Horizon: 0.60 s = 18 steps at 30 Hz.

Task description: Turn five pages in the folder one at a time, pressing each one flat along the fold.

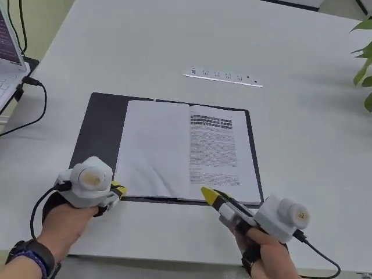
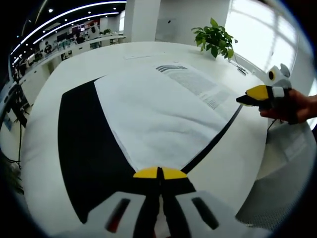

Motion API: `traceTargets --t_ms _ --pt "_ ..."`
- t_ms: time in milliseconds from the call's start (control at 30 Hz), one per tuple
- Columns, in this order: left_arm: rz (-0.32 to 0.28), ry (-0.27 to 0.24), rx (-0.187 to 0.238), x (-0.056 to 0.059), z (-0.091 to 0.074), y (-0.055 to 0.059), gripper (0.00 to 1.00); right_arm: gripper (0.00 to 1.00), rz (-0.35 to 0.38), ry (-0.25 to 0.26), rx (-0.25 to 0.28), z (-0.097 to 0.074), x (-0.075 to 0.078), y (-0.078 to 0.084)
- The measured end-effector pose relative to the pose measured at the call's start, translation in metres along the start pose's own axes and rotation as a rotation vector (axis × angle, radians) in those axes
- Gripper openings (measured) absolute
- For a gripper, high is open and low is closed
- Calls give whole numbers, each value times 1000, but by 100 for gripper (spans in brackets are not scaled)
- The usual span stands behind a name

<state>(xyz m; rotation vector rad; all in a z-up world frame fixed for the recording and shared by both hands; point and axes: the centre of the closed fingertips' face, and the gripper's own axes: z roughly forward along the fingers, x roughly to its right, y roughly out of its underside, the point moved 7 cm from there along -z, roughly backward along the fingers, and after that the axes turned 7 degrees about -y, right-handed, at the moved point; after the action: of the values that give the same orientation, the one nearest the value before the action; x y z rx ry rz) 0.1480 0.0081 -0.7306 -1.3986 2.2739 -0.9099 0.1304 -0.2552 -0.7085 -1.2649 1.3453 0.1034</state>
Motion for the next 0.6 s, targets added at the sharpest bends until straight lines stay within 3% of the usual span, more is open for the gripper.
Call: traceTargets --t_ms 200,600 --pt "-3 0 -6 -1 3 0 0 28 -25 -15 -37 14 3 -5" --pt "-21 -19 -19 -4 8 1 0 24 -113 -72 -75 62 12 -39"
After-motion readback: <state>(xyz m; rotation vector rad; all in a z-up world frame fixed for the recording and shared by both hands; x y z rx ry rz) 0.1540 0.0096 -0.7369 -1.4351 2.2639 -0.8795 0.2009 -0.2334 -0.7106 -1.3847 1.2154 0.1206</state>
